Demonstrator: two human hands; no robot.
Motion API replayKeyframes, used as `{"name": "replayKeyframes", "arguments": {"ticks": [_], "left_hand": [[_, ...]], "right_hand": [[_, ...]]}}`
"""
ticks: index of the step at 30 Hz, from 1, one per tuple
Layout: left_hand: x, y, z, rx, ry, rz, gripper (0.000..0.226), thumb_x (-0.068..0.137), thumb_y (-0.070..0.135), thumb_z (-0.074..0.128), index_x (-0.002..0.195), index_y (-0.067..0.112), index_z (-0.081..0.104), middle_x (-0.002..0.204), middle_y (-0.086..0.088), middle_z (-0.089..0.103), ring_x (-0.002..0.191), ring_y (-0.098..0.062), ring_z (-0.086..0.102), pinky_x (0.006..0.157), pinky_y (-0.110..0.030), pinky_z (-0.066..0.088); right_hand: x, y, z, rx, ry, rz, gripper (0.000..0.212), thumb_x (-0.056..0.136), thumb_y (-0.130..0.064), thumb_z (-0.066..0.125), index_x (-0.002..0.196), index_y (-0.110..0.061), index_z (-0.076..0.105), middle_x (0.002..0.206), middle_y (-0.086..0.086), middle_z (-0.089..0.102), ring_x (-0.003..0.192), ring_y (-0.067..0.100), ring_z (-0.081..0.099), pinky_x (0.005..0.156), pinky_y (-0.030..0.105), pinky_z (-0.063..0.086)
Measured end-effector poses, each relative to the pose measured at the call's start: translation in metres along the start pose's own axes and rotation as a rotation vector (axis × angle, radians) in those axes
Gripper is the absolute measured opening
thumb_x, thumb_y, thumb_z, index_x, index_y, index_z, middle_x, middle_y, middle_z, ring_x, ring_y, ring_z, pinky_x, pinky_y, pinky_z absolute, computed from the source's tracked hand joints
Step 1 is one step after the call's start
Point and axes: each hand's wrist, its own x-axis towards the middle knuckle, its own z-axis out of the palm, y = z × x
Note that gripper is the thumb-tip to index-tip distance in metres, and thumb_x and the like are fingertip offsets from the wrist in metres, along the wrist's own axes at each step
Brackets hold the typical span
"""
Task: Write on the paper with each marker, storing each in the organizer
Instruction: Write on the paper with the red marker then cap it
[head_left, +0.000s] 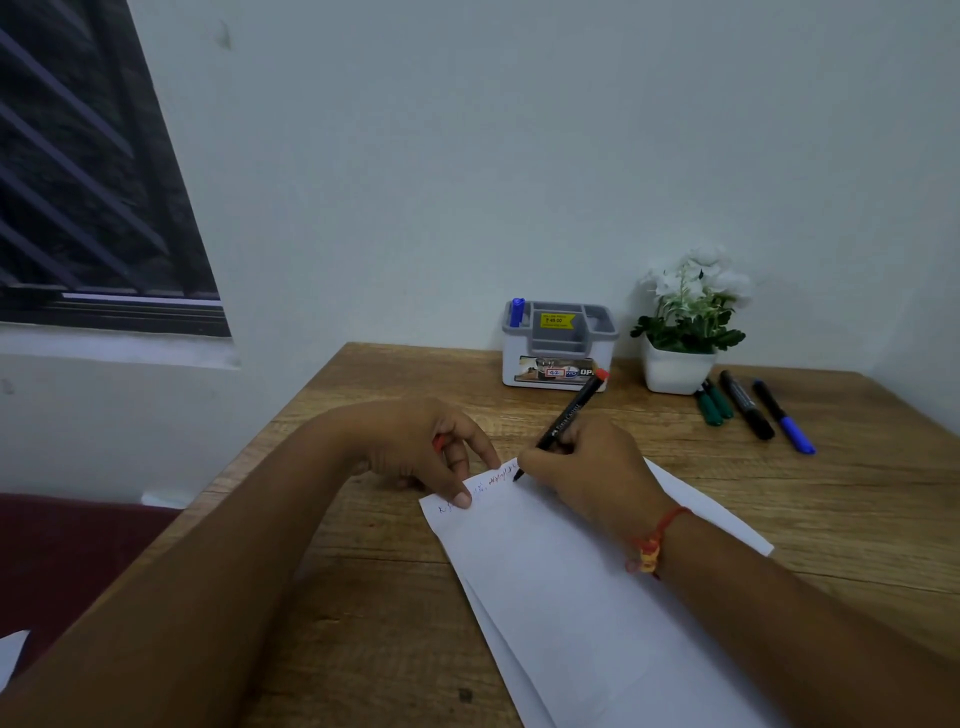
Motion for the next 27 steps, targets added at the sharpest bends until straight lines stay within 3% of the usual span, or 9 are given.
{"name": "replayKeyframes", "arguments": {"ticks": [3,6,9,13,17,20,23,27], "left_hand": [[-0.001,0.001,-0.001,0.014,-0.01,-0.005,0.046,0.077,0.02,0.082,0.119,0.03,0.066,0.095,-0.002,0.075,0.096,-0.036,0.067,0.084,-0.052,0.052],[-0.002,0.003,0.0,0.025,-0.009,-0.009,0.046,0.077,0.021,0.082,0.119,0.03,0.066,0.096,-0.001,0.075,0.09,-0.03,0.069,0.08,-0.042,0.051],[-0.003,0.003,0.001,0.02,-0.002,-0.019,0.047,0.077,0.022,0.082,0.119,0.03,0.065,0.096,-0.001,0.075,0.093,-0.031,0.068,0.082,-0.041,0.052],[-0.005,0.006,0.0,0.03,0.005,-0.027,0.045,0.077,0.023,0.082,0.118,0.031,0.065,0.094,0.001,0.075,0.085,-0.021,0.068,0.076,-0.031,0.052],[-0.008,0.007,-0.001,-0.048,0.02,-0.057,0.038,0.08,0.027,0.079,0.115,0.028,0.065,0.091,-0.001,0.074,0.072,-0.013,0.063,0.058,-0.023,0.045],[-0.014,0.009,-0.003,-0.103,0.175,-0.069,0.029,0.082,0.032,0.076,0.109,0.028,0.066,0.079,0.003,0.07,0.065,-0.008,0.062,0.056,-0.023,0.046],[-0.015,0.012,-0.005,-0.392,0.433,0.009,0.021,0.089,0.021,0.069,0.107,0.013,0.064,0.08,-0.005,0.068,0.07,-0.014,0.063,0.061,-0.028,0.05],[-0.009,0.016,-0.006,-1.023,0.551,0.126,0.014,0.095,-0.002,0.048,0.102,0.001,0.059,0.104,-0.024,0.067,0.092,-0.029,0.069,0.071,-0.036,0.058]], "right_hand": [[0.002,0.001,0.0,-0.021,0.041,-0.005,0.011,0.085,-0.027,0.072,0.075,-0.021,0.073,0.067,-0.009,0.066,0.062,0.003,0.06,0.052,0.018,0.039],[0.002,0.001,-0.001,-0.011,0.041,0.003,0.008,0.086,-0.026,0.071,0.079,-0.022,0.071,0.068,-0.009,0.066,0.063,0.006,0.061,0.056,0.021,0.043],[0.002,0.0,-0.001,0.001,0.036,0.012,0.009,0.086,-0.025,0.069,0.081,-0.019,0.074,0.065,-0.007,0.066,0.061,0.008,0.062,0.054,0.021,0.043],[0.004,0.0,-0.007,0.169,0.056,0.051,0.01,0.087,-0.017,0.065,0.084,-0.015,0.075,0.067,-0.005,0.067,0.053,0.009,0.063,0.053,0.025,0.054],[0.002,-0.004,-0.01,0.276,0.057,0.044,0.014,0.088,-0.012,0.063,0.087,-0.019,0.075,0.078,-0.002,0.07,0.065,0.01,0.065,0.048,0.017,0.049],[-0.001,-0.01,-0.013,0.403,0.035,0.079,0.016,0.091,-0.017,0.061,0.09,-0.016,0.077,0.084,0.004,0.075,0.075,0.012,0.068,0.053,0.021,0.052],[-0.004,-0.015,-0.018,0.519,0.028,0.091,0.022,0.094,-0.019,0.056,0.089,-0.013,0.077,0.084,0.006,0.077,0.073,0.011,0.068,0.053,0.024,0.052],[-0.007,-0.014,-0.022,0.516,0.08,-0.082,0.019,0.098,-0.016,0.055,0.082,-0.017,0.065,0.08,0.012,0.075,0.07,0.013,0.069,0.052,0.025,0.052]]}}
